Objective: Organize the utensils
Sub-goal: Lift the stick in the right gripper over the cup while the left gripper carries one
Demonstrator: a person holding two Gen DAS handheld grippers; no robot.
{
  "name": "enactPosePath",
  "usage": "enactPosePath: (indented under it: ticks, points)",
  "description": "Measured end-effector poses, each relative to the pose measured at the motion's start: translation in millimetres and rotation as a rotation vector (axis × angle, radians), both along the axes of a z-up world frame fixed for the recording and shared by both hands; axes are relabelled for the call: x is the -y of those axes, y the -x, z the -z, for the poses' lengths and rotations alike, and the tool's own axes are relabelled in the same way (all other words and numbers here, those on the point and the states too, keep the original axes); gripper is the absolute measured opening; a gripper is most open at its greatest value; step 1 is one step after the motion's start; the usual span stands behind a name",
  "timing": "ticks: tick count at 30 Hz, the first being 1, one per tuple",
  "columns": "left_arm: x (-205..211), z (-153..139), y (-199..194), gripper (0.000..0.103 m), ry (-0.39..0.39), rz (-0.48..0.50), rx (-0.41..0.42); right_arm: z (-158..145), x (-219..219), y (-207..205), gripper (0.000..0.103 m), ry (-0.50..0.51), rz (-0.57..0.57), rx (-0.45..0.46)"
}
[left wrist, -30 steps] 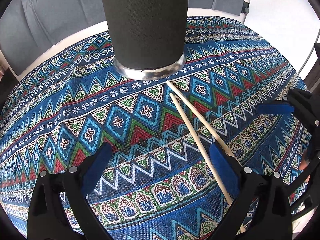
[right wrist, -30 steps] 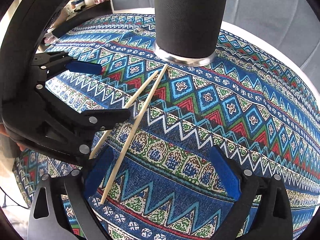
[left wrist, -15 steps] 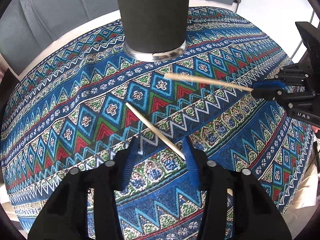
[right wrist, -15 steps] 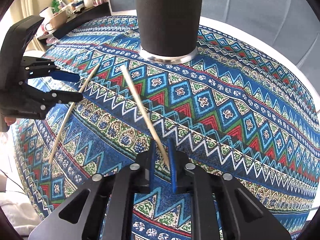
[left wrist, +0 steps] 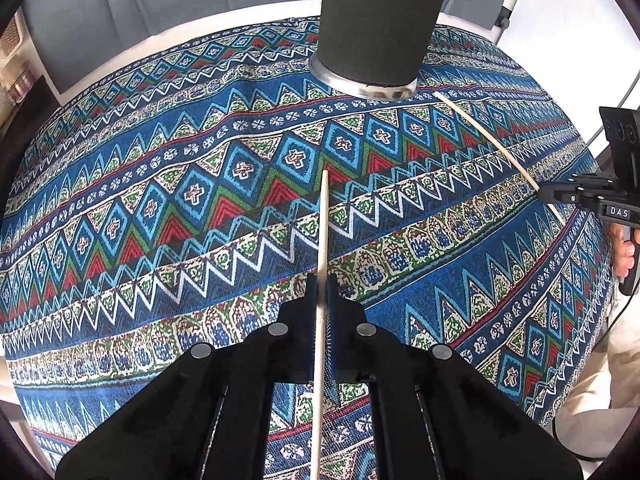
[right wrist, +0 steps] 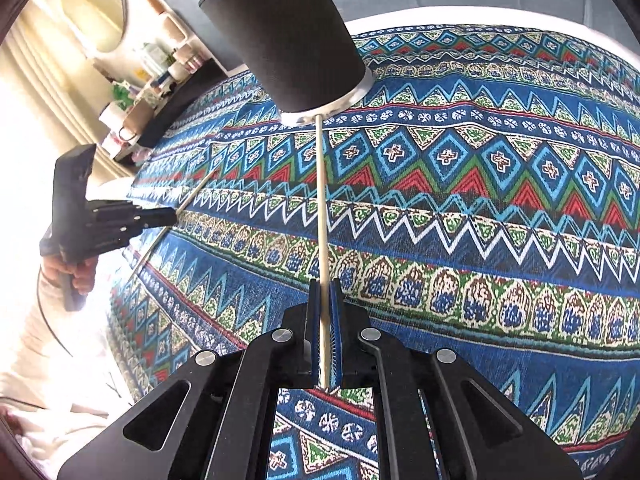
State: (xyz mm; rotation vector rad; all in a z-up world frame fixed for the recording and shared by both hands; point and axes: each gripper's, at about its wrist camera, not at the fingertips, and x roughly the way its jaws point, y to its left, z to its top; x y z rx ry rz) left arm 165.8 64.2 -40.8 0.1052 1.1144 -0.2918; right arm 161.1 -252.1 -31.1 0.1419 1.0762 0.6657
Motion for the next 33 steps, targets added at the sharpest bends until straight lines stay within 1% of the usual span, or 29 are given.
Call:
enactPosePath:
  ticks: [2,5,9,12,17,20,23,26,30,33]
  points:
    - [-3.6,-3.0,2.6,0.005,0.005,-0.017,0.014,-6.1,6.3,4.5,0.005,-0.031,0.003,0.011]
    - [-11.5,-11.9,4.4,0.005,0.032,-0.038,0.034,-23.9,10.9,9.6,0.005,-0.080,0.008,0.057]
    - [-13.0,-34.7,5.8,0.005,0.046,-0.048,0.097,-53.5,20.6,16.6,0.005,-0.116,0.015,0.126]
    - [-12.4,-56.5,6.1,0.005,0.062,-0.053,0.164,-74.4,24.7,19.8,0.005,-0.130,0.027,0.181]
    - [-9.6,-98.0,0.7,0.005,0.130,-0.066,0.285,-103.6,30.7,18.0,0.005,-0.169,0.048,0.251]
    - [-6.3,-125.1,-2.5,0.005,0.194,-0.057,0.354,-121.4,23.9,9.6,0.005,-0.200,0.047,0.292]
    - [0.5,-149.2,-5.4,0.005,0.232,-0.039,0.423,-137.8,11.2,1.4,0.005,-0.221,0.023,0.327]
    - [6.2,-168.7,-14.2,0.005,0.273,-0.030,0.458,-151.9,-1.8,-9.1,0.005,-0.245,0.010,0.361]
    - [16.4,-189.8,-28.0,0.005,0.304,-0.034,0.502,-169.4,-14.3,-28.9,0.005,-0.288,0.009,0.404]
    - [24.4,-204.1,-36.5,0.005,0.285,-0.036,0.562,-180.8,-16.1,-43.0,0.005,-0.339,0.016,0.452]
